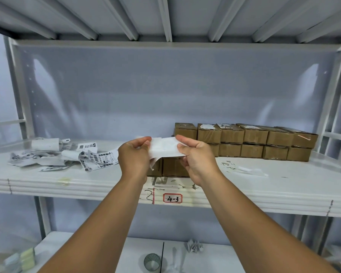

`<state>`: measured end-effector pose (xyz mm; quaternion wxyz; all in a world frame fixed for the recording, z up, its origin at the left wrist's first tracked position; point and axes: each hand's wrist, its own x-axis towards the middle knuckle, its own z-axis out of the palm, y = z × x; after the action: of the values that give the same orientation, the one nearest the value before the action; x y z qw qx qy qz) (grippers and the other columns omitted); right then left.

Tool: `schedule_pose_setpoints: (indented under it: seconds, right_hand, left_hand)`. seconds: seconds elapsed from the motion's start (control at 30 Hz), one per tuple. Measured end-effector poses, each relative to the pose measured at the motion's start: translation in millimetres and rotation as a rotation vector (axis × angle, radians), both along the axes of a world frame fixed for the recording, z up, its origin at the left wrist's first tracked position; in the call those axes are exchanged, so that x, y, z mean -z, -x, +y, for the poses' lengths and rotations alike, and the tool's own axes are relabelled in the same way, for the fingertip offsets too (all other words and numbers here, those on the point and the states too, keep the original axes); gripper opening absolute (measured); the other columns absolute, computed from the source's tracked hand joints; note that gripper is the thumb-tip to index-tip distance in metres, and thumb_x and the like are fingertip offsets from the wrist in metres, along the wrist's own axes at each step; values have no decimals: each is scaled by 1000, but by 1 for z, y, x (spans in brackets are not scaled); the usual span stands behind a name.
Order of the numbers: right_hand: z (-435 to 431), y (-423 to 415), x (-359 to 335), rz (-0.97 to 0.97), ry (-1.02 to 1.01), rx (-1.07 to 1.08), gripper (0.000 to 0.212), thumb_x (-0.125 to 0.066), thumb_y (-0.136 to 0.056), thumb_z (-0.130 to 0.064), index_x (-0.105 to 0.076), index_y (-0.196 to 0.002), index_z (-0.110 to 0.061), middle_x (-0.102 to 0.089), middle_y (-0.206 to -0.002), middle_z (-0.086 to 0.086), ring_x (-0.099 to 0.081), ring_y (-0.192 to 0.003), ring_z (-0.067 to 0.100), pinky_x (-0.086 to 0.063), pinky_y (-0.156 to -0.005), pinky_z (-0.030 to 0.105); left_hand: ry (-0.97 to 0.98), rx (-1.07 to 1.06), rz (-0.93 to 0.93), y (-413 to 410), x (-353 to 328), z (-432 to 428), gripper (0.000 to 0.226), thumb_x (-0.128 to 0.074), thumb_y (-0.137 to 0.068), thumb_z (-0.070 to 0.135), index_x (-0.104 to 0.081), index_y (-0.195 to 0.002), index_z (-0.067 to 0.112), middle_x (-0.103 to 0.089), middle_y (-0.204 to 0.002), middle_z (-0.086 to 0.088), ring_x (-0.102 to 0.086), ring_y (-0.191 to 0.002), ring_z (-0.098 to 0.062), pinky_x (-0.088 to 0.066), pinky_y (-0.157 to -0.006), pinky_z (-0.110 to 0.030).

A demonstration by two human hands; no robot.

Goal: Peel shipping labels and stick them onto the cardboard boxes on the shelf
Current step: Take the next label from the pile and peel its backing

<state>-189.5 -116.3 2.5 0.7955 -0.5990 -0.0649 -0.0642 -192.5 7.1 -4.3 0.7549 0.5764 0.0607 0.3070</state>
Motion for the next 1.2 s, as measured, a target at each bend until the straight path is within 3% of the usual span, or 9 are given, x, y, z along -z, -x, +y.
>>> schedule_pose_setpoints:
  seconds: [0.27, 0.57, 0.67, 0.77, 0.87, 0.93, 1.03, 1.1, 1.2]
  right_hand:
    - [0, 0, -8, -7, 4, 11, 26, -56, -91, 1, -70, -100, -20, -63, -121, 6, -50, -63, 6, -42, -56, 16]
    - [6, 2, -3, -28, 55, 48, 28, -57, -91, 1, -70, -100, -23, -61, -125, 3, -55, -81, 11, -42, -59, 17]
    - [6, 1, -3, -18, 52, 70, 28, -57, -91, 1, -70, -99, -23, -61, -124, 3, -54, -75, 11, -42, -58, 17]
    - [6, 2, -3, -30, 61, 84, 29, -56, -91, 0, -70, -101, -23, -61, -124, 2, -55, -79, 11, -42, -60, 17]
    - [6, 4, -2, -71, 68, 99, 30, -55, -93, -2, -69, -110, -22, -62, -123, -1, -57, -70, 5, -42, -58, 15]
    - [4, 4, -4, -75, 61, 75, 30, -54, -93, -1, -69, -110, -21, -62, -123, 0, -57, -77, 9, -42, -59, 16]
    - [-9, 3, -8, -100, 129, -7, 24, -57, -92, -6, -70, -103, -23, -63, -124, 2, -56, -90, 12, -44, -70, 21]
    - [-17, 4, -8, -162, 226, -26, 20, -59, -92, -14, -69, -105, -25, -63, -125, 1, -58, -107, 16, -50, -90, 33]
    - [-20, 9, -9, -260, 317, -41, 25, -62, -89, -23, -67, -114, -21, -63, -126, -2, -59, -113, 14, -48, -100, 37]
  left_hand:
    - [-20, -7, -4, -2, -10, 4, 11, -60, -91, 8, -70, -89, 13, -66, -103, -9, -61, -77, -20, -46, -41, -16]
    - [-1, -27, 11, -2, -4, 11, 10, -62, -89, 6, -70, -89, 12, -68, -98, -10, -60, -68, -20, -44, -38, -16]
    - [-1, -35, 24, -4, -4, 11, 10, -62, -88, 5, -70, -89, 11, -68, -102, -13, -61, -73, -22, -44, -38, -16]
    - [-4, -41, 30, -5, -4, 12, 10, -62, -88, 6, -71, -93, 9, -68, -103, -12, -62, -74, -21, -45, -39, -15]
    - [7, -49, 21, -5, -7, 10, 10, -62, -89, 7, -71, -92, 11, -68, -101, -11, -62, -75, -22, -44, -39, -15]
    - [-6, -62, 1, -2, -8, 9, 11, -61, -90, 8, -70, -92, 14, -68, -101, -8, -62, -77, -21, -46, -41, -16]
    - [-341, -170, -16, 7, -4, 11, 22, -58, -91, 12, -62, -110, 22, -62, -101, -1, -59, -86, -21, -48, -60, -23]
    - [-483, -172, 22, 11, -4, 12, 30, -52, -92, 11, -50, -116, 29, -54, -93, 2, -55, -82, -20, -44, -61, -27]
    - [-318, -31, 87, 12, -14, 9, 32, -41, -89, 3, -57, -105, 25, -59, -98, -3, -58, -82, -22, -47, -60, -30]
